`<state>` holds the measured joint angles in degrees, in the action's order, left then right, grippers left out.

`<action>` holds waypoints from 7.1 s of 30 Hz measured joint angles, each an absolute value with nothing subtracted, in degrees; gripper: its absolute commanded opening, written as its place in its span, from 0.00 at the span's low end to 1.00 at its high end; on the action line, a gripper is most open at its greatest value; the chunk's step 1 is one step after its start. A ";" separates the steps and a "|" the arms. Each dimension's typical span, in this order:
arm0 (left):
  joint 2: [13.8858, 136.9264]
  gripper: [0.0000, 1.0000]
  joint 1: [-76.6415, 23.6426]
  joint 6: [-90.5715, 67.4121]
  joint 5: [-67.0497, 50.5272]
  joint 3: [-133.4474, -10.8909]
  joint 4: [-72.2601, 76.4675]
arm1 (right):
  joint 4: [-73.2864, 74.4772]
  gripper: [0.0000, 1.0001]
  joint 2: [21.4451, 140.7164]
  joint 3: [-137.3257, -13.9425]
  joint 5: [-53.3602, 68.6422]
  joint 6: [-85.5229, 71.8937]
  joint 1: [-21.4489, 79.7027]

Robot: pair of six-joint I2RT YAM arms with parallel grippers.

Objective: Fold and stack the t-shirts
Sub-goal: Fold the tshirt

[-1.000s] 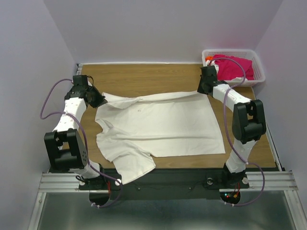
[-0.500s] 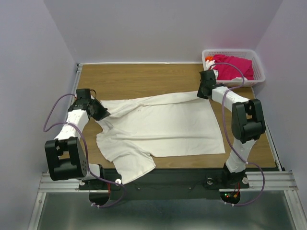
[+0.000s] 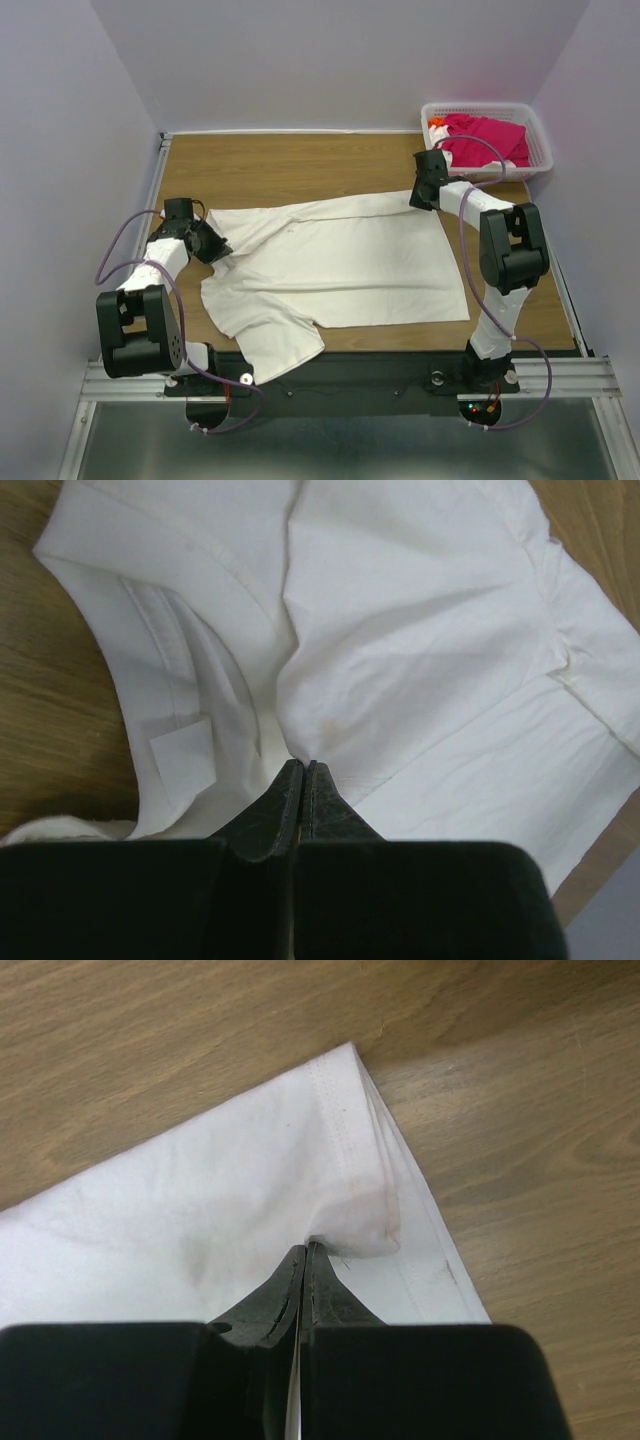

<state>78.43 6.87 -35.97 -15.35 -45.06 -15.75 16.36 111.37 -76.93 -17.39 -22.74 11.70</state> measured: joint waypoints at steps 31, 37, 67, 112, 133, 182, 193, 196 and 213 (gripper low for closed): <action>71.77 0.92 7.18 -36.07 -8.93 -45.93 -14.63 | 16.34 0.47 108.31 -77.28 -17.58 -22.65 11.00; 81.47 0.85 7.90 -33.78 -7.18 -53.89 -11.57 | 16.32 0.51 108.16 -77.67 -15.90 -22.90 9.32; 94.65 0.82 -29.43 -17.54 19.90 -64.82 -17.02 | 15.84 0.75 100.64 -66.63 4.36 -28.12 6.46; 110.34 0.45 -31.62 -7.09 34.83 -75.11 -19.18 | 15.84 0.76 96.33 -61.63 6.26 -28.27 6.44; 117.45 0.54 -19.75 -4.78 29.56 -84.38 -18.04 | 15.90 0.76 95.46 -61.63 7.31 -28.03 6.44; 108.01 0.50 -23.00 -7.68 37.28 -76.71 -19.14 | 16.16 0.76 92.90 -58.08 8.21 -27.86 6.46; 116.07 0.77 -17.10 -5.19 33.28 -86.83 -17.82 | 16.21 0.76 92.75 -58.08 8.86 -27.86 6.46; 116.16 0.77 -17.23 -6.55 31.31 -86.83 -19.11 | 16.19 0.76 92.12 -58.04 8.84 -27.83 6.44; 95.72 0.68 -16.47 -35.11 10.09 -57.04 -10.35 | 16.25 0.76 90.70 -56.10 8.86 -27.83 6.44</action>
